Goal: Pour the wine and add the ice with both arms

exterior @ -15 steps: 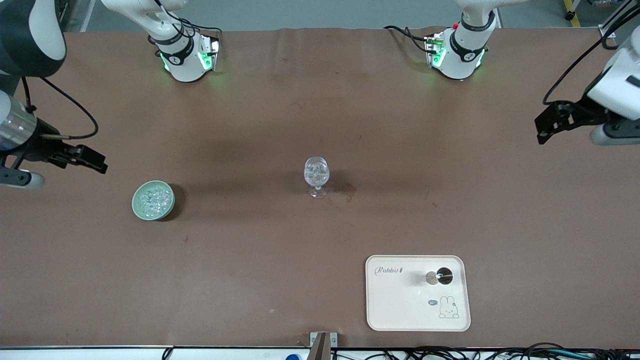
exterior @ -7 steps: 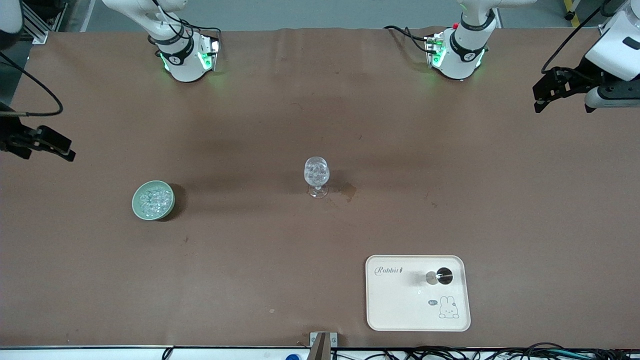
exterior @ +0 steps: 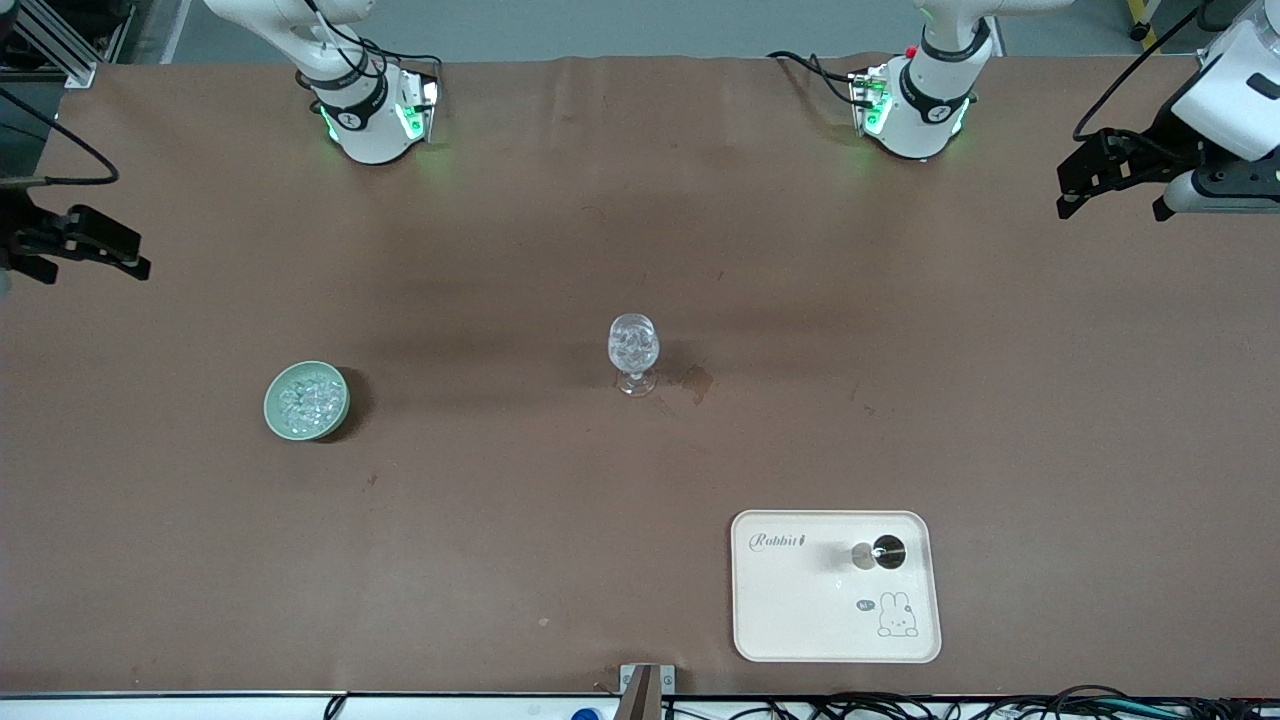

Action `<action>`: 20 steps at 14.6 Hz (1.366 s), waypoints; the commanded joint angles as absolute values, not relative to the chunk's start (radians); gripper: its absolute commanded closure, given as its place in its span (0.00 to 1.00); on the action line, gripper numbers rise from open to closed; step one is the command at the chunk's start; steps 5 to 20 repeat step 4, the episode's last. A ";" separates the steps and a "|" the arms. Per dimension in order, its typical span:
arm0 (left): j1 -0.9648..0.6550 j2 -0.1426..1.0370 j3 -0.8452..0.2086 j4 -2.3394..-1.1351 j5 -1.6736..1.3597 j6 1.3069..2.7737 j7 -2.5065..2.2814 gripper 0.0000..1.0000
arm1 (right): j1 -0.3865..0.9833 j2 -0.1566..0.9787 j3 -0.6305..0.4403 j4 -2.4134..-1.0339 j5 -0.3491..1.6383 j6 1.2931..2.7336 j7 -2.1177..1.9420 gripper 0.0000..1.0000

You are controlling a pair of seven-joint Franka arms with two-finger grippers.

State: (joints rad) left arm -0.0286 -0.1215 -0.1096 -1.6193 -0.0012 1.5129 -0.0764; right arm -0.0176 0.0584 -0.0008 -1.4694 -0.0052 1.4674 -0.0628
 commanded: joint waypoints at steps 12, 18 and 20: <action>-0.029 -0.115 -0.104 -1.592 -0.008 1.496 -0.055 0.00 | -0.025 0.044 -0.002 -1.514 -0.018 1.491 -0.078 0.00; -0.029 -0.115 -0.104 -1.592 -0.008 1.496 -0.055 0.00 | -0.025 0.044 -0.002 -1.514 -0.018 1.491 -0.078 0.00; -0.029 -0.115 -0.104 -1.592 -0.008 1.496 -0.055 0.00 | -0.025 0.044 -0.002 -1.514 -0.018 1.491 -0.078 0.00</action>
